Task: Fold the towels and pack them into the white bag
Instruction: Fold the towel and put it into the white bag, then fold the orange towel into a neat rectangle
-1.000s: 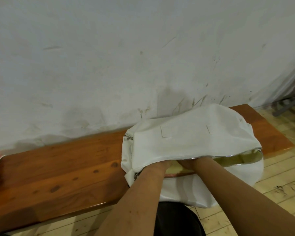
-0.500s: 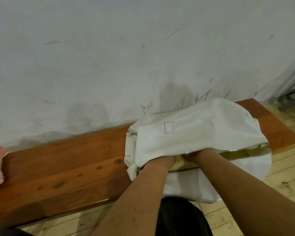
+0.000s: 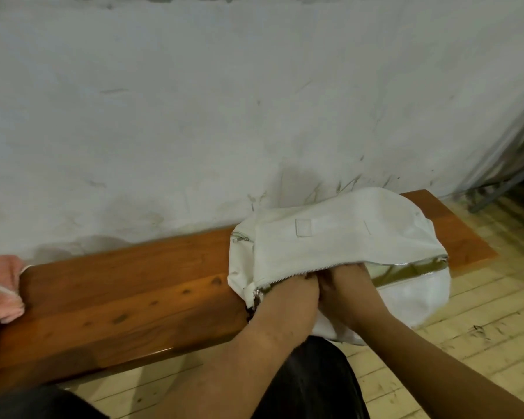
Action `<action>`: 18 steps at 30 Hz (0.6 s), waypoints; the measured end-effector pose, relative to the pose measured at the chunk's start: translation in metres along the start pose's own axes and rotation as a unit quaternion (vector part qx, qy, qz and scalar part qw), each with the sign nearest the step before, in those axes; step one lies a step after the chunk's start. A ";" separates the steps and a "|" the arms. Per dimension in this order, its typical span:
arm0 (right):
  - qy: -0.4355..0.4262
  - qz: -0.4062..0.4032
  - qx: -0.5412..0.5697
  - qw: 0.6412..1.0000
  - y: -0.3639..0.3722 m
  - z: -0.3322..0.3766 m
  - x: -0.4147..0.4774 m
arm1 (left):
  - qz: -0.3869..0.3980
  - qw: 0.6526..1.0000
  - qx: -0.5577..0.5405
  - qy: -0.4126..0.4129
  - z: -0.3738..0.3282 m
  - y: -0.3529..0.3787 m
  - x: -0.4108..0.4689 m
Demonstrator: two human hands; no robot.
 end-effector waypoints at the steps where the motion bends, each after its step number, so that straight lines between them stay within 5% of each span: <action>1: -0.010 -0.042 0.017 0.999 0.002 0.004 -0.006 | 0.012 0.999 -0.036 0.036 0.005 -0.002 -0.007; 8: -0.025 -0.173 0.169 0.970 -0.001 0.079 -0.042 | -0.006 0.978 -0.193 0.075 0.054 -0.041 -0.077; 18: -0.169 -0.076 0.248 0.951 0.064 0.229 -0.014 | -0.050 0.973 -0.213 -0.071 0.213 -0.066 -0.174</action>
Point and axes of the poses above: each hand's wrist, its own x-axis towards the middle knuckle, its own y-axis out of the palm, z = x × y, the point moved 4 cm from there along x, towards the middle knuckle, and after that the axes turned 13 degrees about -y, right-handed, at the moved point
